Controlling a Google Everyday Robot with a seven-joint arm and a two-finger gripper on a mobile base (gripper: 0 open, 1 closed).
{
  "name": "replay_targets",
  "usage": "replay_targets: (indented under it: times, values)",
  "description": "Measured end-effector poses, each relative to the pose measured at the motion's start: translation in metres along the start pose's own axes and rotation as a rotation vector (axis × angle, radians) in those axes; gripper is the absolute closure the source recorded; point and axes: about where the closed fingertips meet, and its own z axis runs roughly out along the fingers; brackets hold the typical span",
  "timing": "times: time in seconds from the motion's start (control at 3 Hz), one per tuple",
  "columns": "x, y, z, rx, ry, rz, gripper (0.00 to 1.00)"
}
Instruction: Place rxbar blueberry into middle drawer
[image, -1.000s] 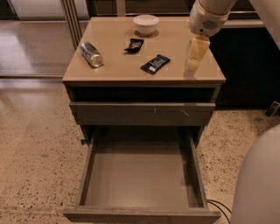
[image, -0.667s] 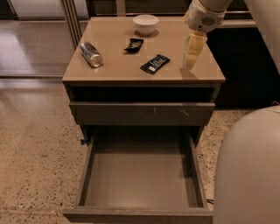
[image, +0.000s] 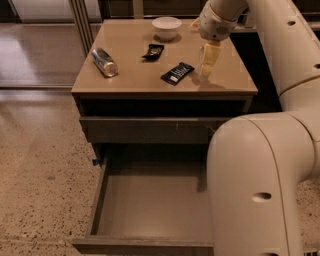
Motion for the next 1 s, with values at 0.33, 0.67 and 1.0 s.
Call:
replay_targets:
  times: [0.33, 0.67, 1.0]
  values:
    - [-0.019, -0.021, 0.031, 0.005, -0.014, -0.1, 0.0]
    - [-0.021, -0.028, 0.036, 0.027, -0.019, -0.101, 0.0]
    - [-0.008, -0.028, 0.047, 0.029, -0.054, -0.052, 0.0]
